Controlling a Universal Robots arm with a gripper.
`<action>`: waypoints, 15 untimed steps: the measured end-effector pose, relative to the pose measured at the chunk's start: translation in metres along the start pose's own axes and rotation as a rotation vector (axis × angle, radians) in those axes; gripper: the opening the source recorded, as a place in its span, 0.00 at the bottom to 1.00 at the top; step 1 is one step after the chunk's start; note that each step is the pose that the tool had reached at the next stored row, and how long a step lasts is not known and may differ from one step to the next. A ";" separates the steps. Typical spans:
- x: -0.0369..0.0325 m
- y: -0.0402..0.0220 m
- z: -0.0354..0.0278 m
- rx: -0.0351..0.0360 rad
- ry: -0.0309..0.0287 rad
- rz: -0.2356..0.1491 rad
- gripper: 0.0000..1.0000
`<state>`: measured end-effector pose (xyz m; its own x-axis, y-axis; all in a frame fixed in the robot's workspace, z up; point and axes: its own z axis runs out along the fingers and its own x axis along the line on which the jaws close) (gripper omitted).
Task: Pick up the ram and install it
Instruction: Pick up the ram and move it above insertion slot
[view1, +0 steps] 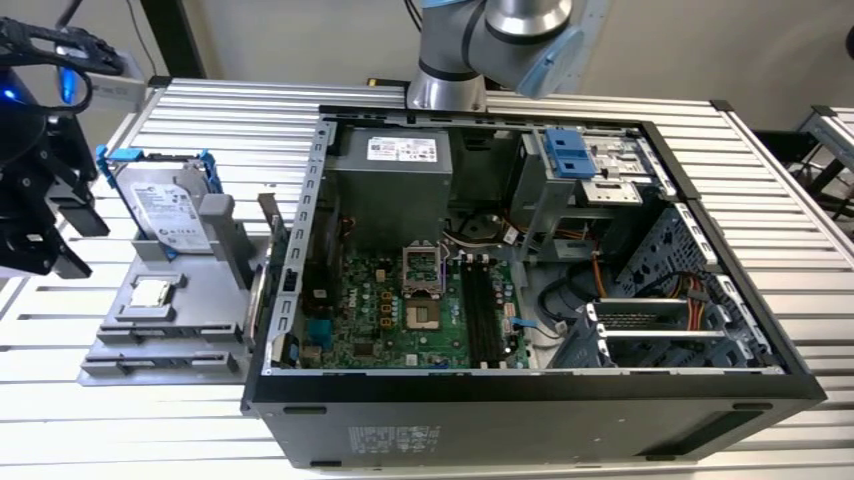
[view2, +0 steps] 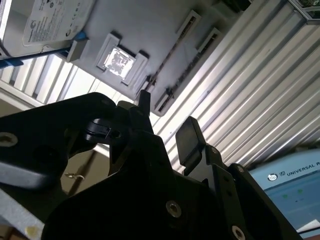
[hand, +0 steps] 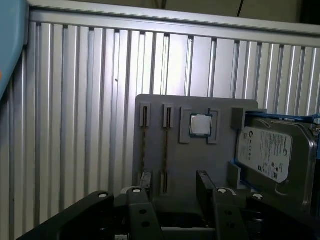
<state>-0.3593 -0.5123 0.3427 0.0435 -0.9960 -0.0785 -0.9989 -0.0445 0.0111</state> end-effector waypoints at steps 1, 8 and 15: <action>0.0001 0.0000 0.0012 0.0001 -0.0001 0.001 1.00; 0.0007 -0.0001 0.0087 0.0005 -0.0001 0.007 1.00; 0.0012 -0.0002 0.0156 0.0009 -0.0001 0.012 1.00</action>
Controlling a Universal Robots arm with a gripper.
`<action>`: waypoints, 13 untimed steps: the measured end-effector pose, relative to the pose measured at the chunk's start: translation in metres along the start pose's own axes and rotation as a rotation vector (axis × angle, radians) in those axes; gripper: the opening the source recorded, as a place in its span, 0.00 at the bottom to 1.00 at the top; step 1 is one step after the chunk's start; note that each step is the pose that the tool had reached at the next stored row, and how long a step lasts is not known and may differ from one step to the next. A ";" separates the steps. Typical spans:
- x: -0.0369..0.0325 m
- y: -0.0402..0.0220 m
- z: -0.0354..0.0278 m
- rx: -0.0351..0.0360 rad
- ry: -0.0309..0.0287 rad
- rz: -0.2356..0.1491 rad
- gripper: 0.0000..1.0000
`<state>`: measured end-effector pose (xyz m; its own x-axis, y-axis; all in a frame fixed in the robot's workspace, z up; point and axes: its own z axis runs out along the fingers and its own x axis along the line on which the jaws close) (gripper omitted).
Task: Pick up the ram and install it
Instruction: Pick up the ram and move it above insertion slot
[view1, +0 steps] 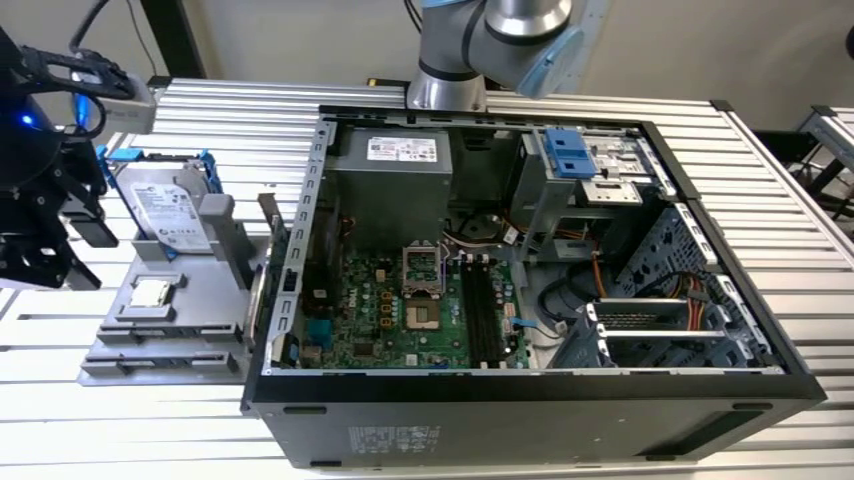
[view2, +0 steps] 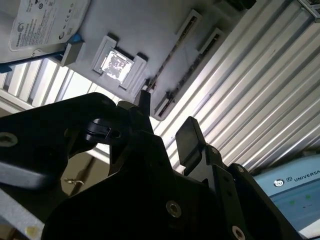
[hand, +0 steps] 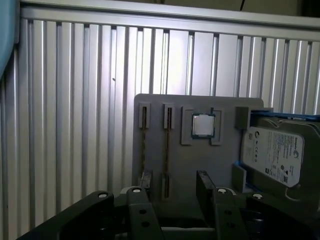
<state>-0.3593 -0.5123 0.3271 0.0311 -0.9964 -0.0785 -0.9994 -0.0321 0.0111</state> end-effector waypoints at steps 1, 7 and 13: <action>0.0001 0.0000 0.0010 0.0001 0.0000 0.001 1.00; 0.0006 -0.0001 0.0078 0.0005 -0.0001 0.006 1.00; 0.0012 -0.0002 0.0153 0.0010 -0.0003 0.010 1.00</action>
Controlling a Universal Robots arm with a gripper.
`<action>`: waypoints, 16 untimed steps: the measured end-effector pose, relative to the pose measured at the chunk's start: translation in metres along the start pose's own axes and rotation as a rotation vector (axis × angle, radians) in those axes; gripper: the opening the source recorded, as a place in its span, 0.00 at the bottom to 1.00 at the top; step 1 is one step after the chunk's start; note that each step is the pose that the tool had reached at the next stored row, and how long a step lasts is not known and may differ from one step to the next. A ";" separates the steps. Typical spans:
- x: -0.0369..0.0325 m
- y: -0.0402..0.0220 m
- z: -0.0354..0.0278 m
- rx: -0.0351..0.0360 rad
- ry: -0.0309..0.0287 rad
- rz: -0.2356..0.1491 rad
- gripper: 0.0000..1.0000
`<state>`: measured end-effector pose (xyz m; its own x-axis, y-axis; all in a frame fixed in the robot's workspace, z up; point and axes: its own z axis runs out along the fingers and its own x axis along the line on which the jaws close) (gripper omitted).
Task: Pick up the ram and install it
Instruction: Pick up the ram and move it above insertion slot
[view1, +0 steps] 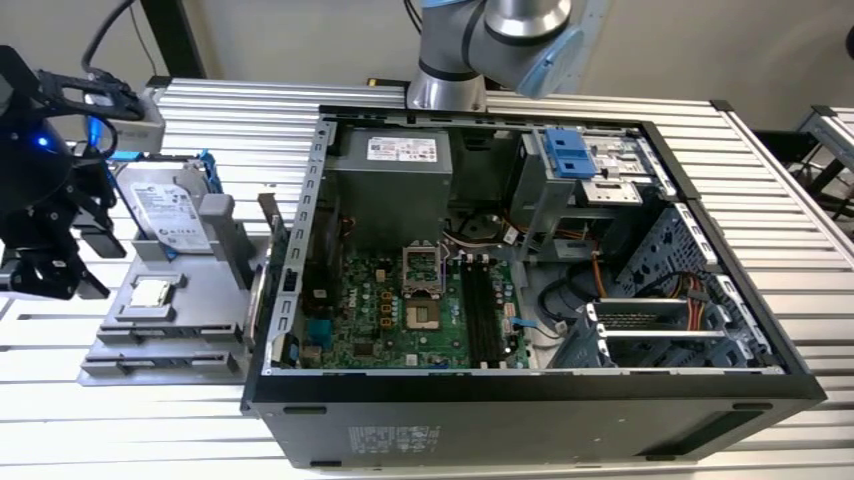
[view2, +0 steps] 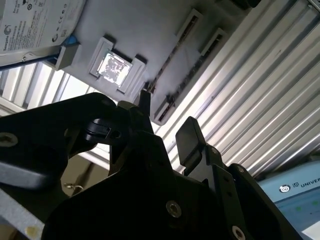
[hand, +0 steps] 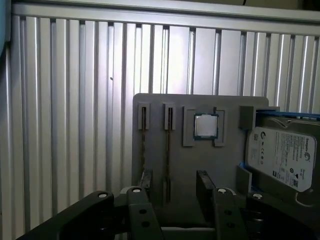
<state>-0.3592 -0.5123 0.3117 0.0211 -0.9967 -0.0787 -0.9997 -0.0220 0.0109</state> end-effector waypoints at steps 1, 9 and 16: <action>0.0001 0.0000 0.0013 0.0000 0.0001 0.001 1.00; 0.0024 -0.0001 0.0141 0.0010 0.0000 0.014 1.00; 0.0075 -0.0001 0.0259 0.0013 0.0000 0.020 1.00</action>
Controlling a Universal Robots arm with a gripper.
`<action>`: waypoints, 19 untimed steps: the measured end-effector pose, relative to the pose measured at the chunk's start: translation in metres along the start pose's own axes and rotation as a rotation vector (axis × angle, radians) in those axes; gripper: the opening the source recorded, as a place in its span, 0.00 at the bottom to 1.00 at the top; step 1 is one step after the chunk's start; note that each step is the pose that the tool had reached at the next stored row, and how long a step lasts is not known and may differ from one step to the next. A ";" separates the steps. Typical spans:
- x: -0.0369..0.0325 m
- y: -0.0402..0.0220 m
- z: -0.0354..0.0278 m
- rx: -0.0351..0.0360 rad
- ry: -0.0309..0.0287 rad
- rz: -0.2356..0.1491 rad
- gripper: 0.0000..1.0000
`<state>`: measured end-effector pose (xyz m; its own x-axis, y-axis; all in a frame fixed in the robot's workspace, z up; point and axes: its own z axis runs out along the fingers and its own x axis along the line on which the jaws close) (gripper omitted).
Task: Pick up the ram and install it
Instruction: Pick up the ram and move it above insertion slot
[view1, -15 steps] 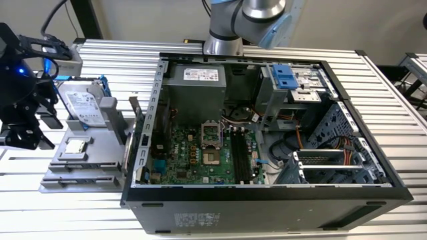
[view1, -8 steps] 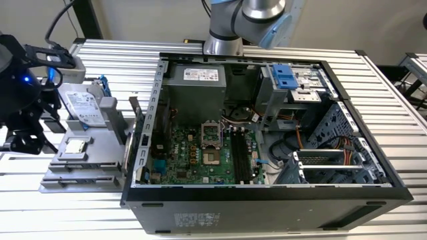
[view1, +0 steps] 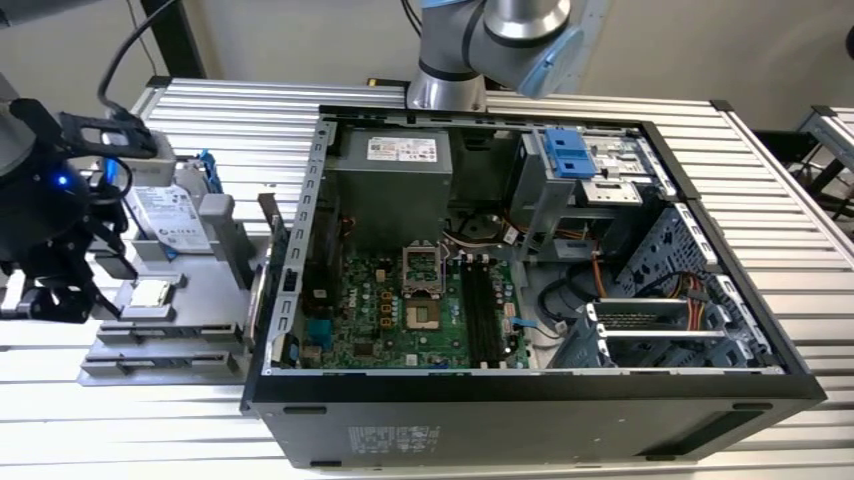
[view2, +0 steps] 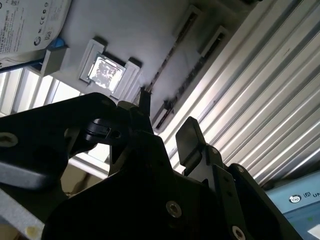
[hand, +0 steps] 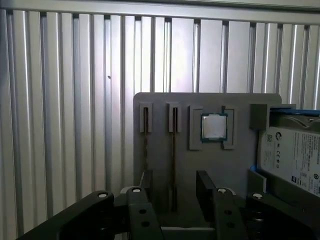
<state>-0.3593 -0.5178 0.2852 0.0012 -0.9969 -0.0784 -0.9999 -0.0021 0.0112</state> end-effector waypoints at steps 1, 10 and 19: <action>0.0011 -0.0001 0.0017 0.0001 -0.0001 0.000 1.00; 0.0098 -0.0001 0.0172 0.0002 -0.0001 0.000 1.00; 0.0127 0.0009 0.0334 0.0002 -0.0002 0.000 1.00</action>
<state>-0.3606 -0.5278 0.2509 0.0016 -0.9969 -0.0786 -0.9999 -0.0024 0.0110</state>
